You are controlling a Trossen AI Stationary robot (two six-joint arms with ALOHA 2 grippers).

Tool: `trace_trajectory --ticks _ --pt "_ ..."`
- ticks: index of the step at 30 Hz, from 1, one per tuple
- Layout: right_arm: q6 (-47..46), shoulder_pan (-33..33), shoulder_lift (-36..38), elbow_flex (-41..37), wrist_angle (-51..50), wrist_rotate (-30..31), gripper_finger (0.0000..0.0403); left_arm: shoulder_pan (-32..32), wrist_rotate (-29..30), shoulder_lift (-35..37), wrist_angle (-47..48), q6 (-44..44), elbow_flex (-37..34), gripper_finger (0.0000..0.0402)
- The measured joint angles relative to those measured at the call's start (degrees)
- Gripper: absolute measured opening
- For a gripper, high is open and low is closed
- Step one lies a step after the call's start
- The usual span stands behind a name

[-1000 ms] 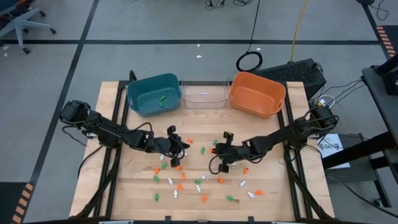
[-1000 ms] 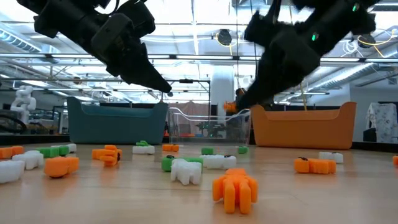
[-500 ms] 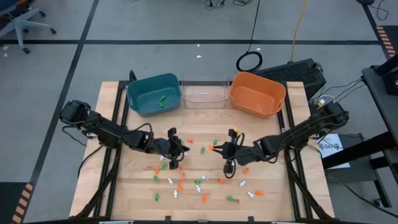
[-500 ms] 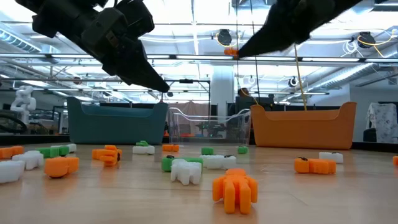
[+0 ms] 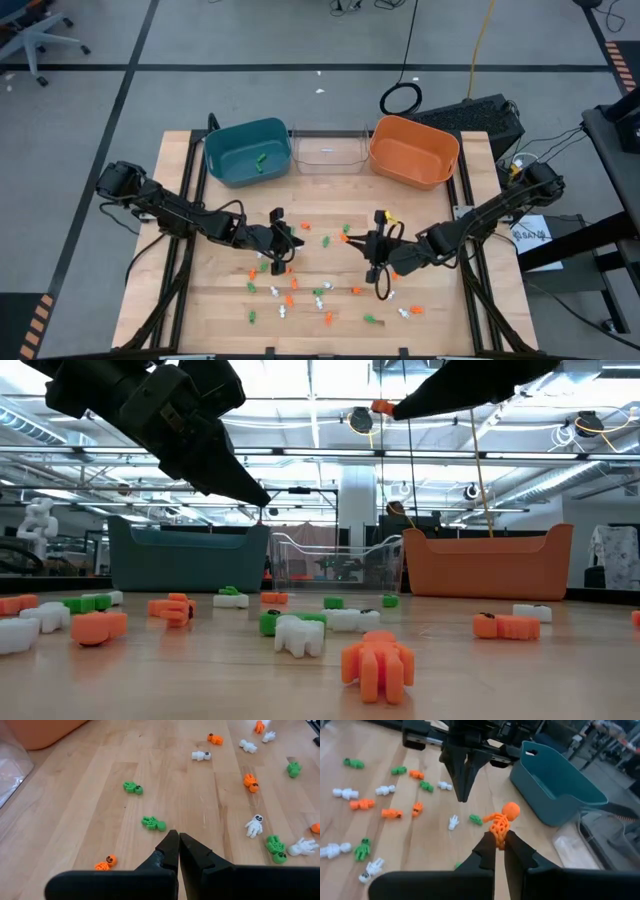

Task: Sort Halloween decoration
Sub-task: Put the orange skeleton toy into the orange bin

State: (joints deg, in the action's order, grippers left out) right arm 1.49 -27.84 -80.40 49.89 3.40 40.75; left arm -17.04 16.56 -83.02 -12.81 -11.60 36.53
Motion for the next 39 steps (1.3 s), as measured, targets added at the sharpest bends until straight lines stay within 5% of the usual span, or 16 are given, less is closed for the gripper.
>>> trace_trajectory --ticks 28,39 --pt "32.09 -0.04 0.00 0.04 0.02 1.46 0.0000 0.07 0.09 0.00 -0.07 0.50 0.00 0.0011" --pt "33.92 -0.04 0.00 0.04 0.02 1.46 0.0000 0.07 0.13 0.00 -0.07 0.49 -0.01 0.0011"
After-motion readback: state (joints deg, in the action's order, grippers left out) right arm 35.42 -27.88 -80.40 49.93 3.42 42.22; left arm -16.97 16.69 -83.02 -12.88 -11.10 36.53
